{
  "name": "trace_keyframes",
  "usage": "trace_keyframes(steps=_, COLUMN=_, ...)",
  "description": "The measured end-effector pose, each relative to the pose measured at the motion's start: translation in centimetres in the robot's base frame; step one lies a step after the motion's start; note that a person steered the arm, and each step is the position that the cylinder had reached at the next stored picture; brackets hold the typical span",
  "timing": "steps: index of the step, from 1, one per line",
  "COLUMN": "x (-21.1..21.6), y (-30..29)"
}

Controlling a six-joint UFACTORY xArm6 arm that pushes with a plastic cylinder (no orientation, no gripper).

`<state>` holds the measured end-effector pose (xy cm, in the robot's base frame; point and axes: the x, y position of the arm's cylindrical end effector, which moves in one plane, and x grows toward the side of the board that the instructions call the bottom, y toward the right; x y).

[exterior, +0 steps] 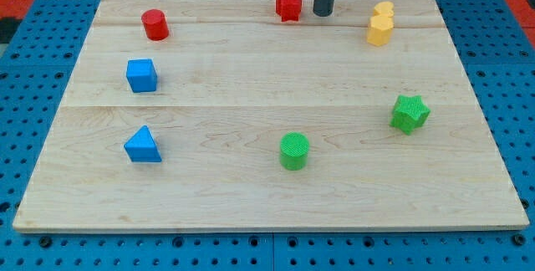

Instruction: Move the red star towards the red circle

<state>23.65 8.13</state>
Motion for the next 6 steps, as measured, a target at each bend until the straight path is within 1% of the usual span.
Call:
trace_keyframes(steps=1, x=-2.5, y=-2.4)
trace_keyframes(steps=2, x=-2.4, y=-5.8)
trace_keyframes(steps=5, x=-0.1, y=-17.4)
trace_keyframes(steps=6, x=1.3, y=-21.7)
